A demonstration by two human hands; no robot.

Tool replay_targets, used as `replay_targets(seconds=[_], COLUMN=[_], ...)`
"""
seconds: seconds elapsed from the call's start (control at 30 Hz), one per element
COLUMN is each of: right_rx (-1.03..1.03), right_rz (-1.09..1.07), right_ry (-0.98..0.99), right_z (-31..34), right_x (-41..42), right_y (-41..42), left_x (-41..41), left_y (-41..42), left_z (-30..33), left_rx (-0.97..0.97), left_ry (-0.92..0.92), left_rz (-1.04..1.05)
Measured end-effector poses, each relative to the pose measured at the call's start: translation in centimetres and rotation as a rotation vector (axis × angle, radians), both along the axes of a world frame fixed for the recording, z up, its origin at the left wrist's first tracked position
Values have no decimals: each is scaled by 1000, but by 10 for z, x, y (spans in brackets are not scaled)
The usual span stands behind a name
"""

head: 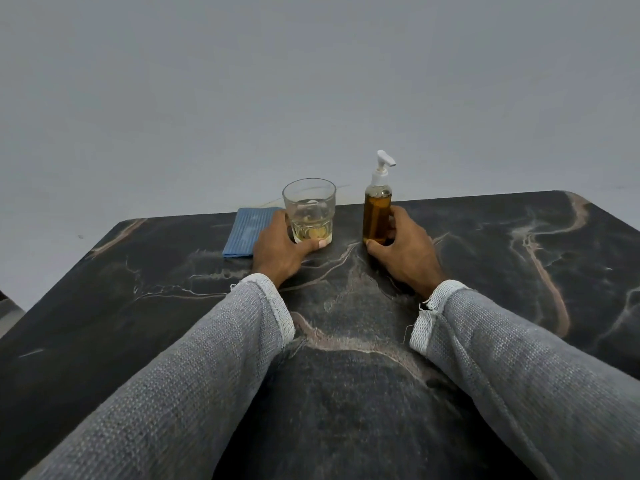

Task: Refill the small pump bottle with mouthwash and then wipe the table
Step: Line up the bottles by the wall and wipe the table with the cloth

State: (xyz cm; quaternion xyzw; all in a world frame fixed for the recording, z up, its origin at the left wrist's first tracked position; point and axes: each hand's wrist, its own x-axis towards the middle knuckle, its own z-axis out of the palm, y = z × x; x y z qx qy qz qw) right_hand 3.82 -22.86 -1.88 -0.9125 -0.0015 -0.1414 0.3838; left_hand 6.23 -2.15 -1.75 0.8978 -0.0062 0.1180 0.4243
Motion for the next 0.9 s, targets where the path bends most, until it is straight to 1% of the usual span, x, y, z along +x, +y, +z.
replay_targets(seconds=[0.2,0.5,0.63,0.8,0.9], right_rx=[-38,-117,-163,-195,-197], right_rz=[-18,-67,-89,-96,-88], right_ry=[7,5,11,7,19], right_z=[3,2,1,1,3], right_x=[24,27,27,28,28], right_y=[2,2,2,3,3], left_x=[3,2,4,9,10], left_y=[0,-1,-3,-5,-5], left_z=[-12,-12,-13,-14,-15], left_rx=[9,27,73,186,185], left_ry=[-60,-69,-108,-123,-133], left_rz=[49,70,92,122,126])
